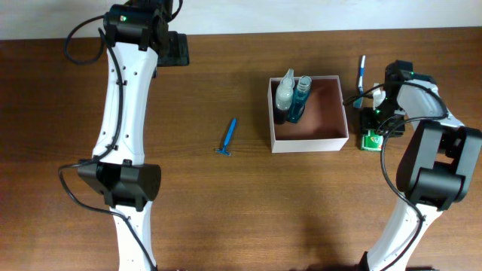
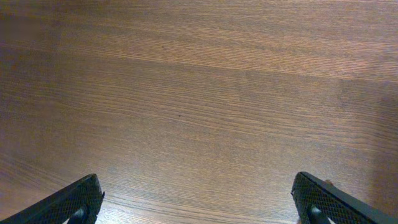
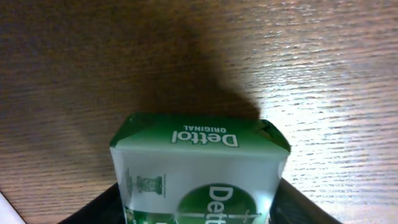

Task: Pack container

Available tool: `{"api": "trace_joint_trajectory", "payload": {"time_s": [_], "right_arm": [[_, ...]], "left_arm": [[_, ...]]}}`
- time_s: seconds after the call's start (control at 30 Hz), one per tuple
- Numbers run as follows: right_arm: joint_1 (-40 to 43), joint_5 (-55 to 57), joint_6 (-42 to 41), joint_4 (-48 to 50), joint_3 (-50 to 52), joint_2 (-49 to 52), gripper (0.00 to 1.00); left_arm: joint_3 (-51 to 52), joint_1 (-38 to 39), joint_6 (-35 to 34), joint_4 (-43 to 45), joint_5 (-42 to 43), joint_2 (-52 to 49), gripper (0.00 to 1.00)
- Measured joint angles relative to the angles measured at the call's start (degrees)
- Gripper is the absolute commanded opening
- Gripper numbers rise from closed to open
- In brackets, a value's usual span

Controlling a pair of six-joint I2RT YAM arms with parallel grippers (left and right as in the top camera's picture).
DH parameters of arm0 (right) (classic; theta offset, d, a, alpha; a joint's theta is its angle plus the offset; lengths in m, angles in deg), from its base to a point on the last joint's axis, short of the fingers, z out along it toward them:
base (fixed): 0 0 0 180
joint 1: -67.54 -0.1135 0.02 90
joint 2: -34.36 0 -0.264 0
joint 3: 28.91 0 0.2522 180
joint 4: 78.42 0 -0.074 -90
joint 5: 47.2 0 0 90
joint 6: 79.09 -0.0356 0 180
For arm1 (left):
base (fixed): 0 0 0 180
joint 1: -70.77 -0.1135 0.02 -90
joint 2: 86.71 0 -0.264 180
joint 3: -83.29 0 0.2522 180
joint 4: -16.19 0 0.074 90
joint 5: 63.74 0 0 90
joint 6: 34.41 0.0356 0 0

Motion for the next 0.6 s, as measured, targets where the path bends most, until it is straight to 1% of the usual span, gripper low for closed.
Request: {"api": "trace_joint_trajectory", "payload": {"time_s": [0.13,0.27,0.37,0.6], "right_arm": [[0.0,0.0,0.0,0.0,0.0,0.0,0.57],[0.0,0.0,0.0,0.2,0.0,0.1,0.52],[0.0,0.0,0.0,0.2,0.0,0.1,0.5],[0.0,0.0,-0.4,0.1,0.0,0.1,0.49]], "left_arm": [[0.0,0.0,0.0,0.0,0.0,0.0,0.99],[0.0,0.0,0.0,0.0,0.0,0.0,0.99],[0.0,0.0,0.0,0.0,0.0,0.0,0.99],[0.0,0.0,0.0,0.0,0.0,0.0,0.99]]}}
